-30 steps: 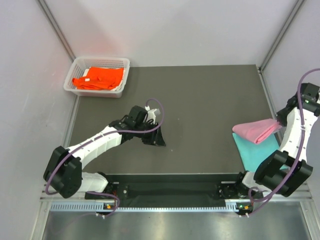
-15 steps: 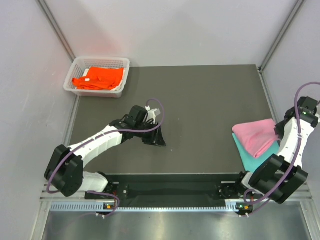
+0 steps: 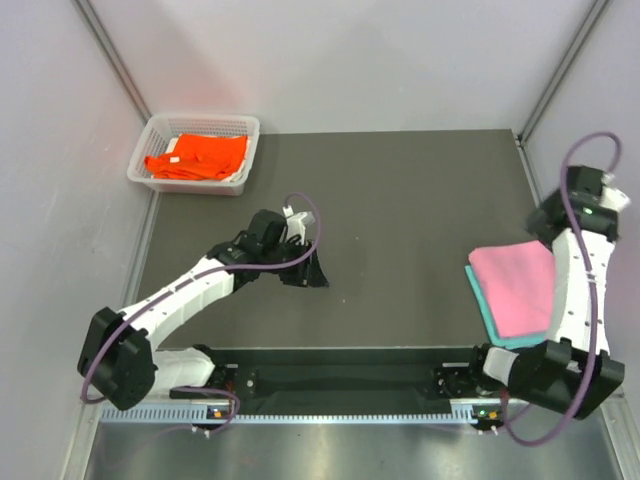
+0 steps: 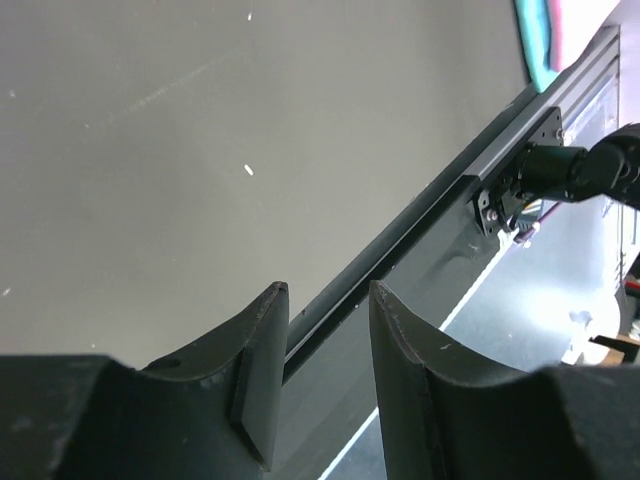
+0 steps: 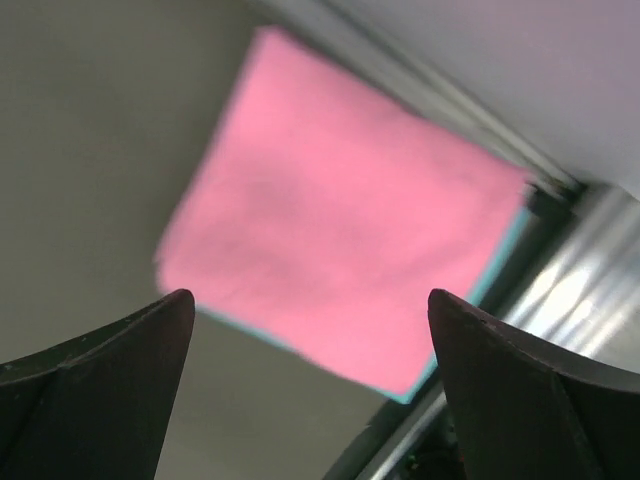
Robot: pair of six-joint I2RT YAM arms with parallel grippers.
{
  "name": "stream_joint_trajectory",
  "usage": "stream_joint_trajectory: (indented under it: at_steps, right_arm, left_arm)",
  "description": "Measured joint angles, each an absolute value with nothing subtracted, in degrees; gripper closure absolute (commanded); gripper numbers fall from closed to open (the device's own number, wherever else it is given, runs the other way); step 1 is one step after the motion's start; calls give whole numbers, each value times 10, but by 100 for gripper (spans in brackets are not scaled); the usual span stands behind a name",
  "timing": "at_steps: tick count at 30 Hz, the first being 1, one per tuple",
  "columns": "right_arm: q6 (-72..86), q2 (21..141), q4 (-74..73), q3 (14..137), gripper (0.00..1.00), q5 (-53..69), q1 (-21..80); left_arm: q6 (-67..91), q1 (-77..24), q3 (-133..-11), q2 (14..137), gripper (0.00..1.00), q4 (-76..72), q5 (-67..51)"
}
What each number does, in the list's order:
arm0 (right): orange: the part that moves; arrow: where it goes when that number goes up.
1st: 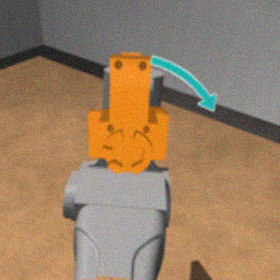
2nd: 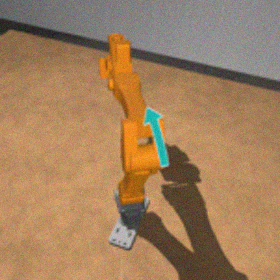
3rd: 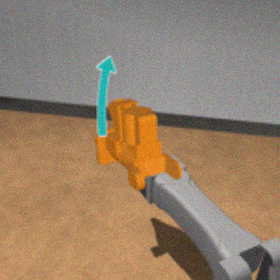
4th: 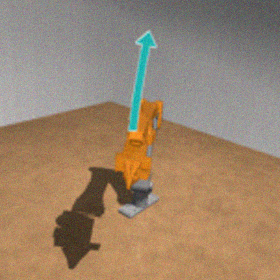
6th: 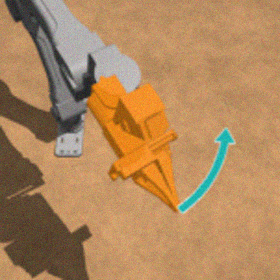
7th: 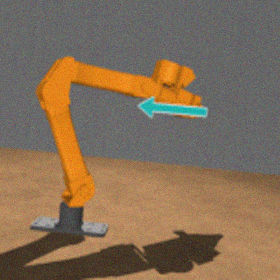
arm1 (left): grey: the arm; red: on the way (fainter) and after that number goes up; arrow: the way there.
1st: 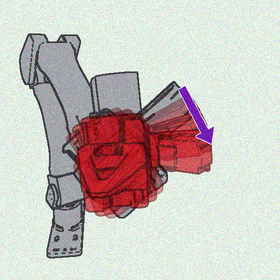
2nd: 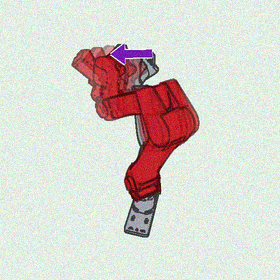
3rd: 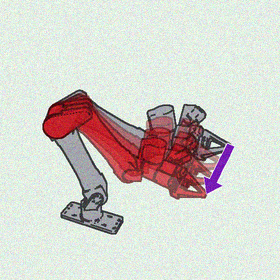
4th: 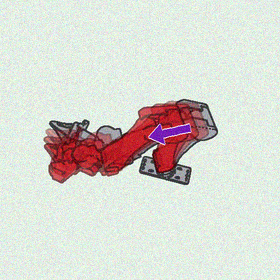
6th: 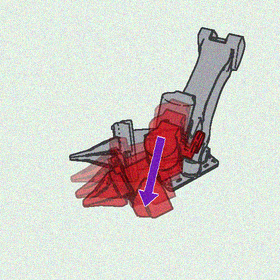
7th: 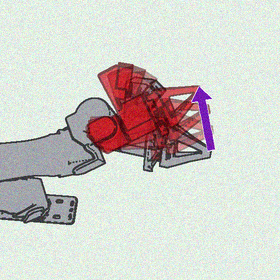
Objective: Fold and stack the t-shirts
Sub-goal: Neatly place the folded tshirt to the corner, then reset both grippers
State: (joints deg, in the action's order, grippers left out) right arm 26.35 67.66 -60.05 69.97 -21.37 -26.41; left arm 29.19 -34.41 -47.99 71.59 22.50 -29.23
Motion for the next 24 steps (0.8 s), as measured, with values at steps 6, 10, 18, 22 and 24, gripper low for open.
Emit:
stream_joint_trajectory:
  at_steps: [6, 10, 18, 22, 24]
  right_arm:
    - [334, 676, -564, 733, 0, -179, 35]
    - [384, 659, -470, 666, 0, -141, 213]
    - [525, 523, -207, 307, 0, -13, 361]
    - [587, 417, -99, 177, 0, 26, 373]
    - [621, 360, -44, 127, 0, 34, 375]
  left_arm:
    - [312, -342, -444, 656, 55, 207, -263]
    - [357, -339, -374, 551, 53, 167, -227]
    - [522, -336, -164, 295, 51, 14, -166]
    - [616, -336, -53, 161, 51, -42, -140]
    - [658, -336, -25, 85, 52, -46, -125]
